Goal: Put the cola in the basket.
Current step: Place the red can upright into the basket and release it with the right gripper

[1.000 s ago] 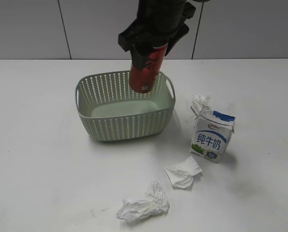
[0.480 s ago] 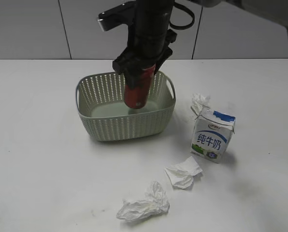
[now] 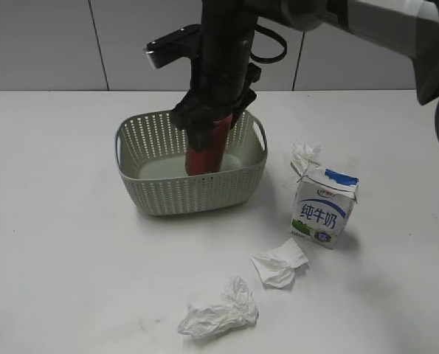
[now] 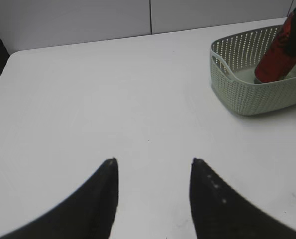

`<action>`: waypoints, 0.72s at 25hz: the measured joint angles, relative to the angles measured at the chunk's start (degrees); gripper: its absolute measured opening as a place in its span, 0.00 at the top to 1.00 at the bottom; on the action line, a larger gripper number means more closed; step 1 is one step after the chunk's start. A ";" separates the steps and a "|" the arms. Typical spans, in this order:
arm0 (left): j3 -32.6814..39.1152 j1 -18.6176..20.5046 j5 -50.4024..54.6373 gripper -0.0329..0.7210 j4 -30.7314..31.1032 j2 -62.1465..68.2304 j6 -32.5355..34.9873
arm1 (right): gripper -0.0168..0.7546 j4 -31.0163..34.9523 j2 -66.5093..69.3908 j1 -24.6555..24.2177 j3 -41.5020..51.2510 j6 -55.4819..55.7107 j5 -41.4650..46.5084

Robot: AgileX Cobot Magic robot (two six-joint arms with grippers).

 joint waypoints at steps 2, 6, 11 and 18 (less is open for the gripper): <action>0.00 0.00 0.00 0.47 0.00 0.00 0.00 | 0.31 0.94 0.00 0.00 0.18 0.00 0.00; 0.00 0.00 0.00 0.47 0.00 0.00 0.00 | 0.31 2.90 0.00 0.00 0.34 0.00 0.00; 0.00 0.00 0.00 0.47 0.00 0.00 0.00 | 0.27 3.27 0.00 0.00 0.34 0.00 0.00; 0.00 0.00 0.00 0.47 0.00 0.00 0.00 | 0.21 3.27 -0.17 0.00 0.28 0.33 -0.25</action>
